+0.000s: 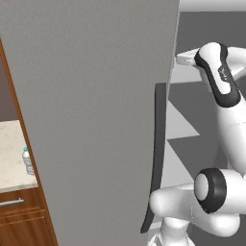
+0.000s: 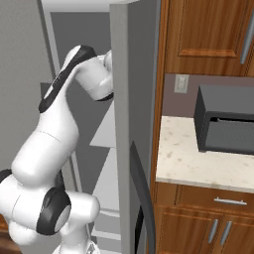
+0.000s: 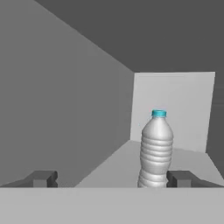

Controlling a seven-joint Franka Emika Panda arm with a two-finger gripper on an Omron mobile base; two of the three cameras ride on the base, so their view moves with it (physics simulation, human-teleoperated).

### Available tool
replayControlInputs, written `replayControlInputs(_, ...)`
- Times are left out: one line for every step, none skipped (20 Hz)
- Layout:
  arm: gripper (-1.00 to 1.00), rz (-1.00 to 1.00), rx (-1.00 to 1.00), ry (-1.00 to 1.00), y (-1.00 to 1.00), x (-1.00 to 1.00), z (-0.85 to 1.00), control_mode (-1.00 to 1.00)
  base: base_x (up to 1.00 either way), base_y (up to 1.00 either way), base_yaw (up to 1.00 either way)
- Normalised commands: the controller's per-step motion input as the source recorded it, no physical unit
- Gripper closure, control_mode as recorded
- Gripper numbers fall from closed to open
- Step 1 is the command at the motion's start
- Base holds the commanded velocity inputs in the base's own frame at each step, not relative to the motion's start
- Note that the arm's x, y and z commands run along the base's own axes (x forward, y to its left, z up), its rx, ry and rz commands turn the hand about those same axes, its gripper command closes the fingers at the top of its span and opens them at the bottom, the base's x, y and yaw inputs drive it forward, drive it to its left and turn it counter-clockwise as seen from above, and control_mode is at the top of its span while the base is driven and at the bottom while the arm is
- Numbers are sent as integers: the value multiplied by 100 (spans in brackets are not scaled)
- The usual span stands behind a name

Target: Take the bottled waters from the counter and place them in the freezer to freeze. Close the freezer door after placing the bottles.

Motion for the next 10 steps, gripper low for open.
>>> replayControlInputs(-100,-8,0,-2,22,-87,17,-100,0,0,0)
replayControlInputs(-100,-11,0,-1,18,-91,19,-100,0,0,0)
replayControlInputs(-100,-12,0,-3,13,-96,17,-100,0,0,0)
replayControlInputs(-100,-13,0,-2,14,-92,19,-100,0,0,0)
replayControlInputs(-100,-13,0,0,14,-83,21,-100,0,0,0)
replayControlInputs(-100,-13,0,0,11,-82,19,-100,0,0,0)
replayControlInputs(-100,-14,0,0,6,-84,19,-100,0,0,0)
replayControlInputs(-100,-15,0,0,7,-79,22,-100,0,0,0)
replayControlInputs(-100,-16,0,0,11,-77,23,-100,0,0,0)
replayControlInputs(-100,-16,0,0,5,-81,25,-100,0,0,0)
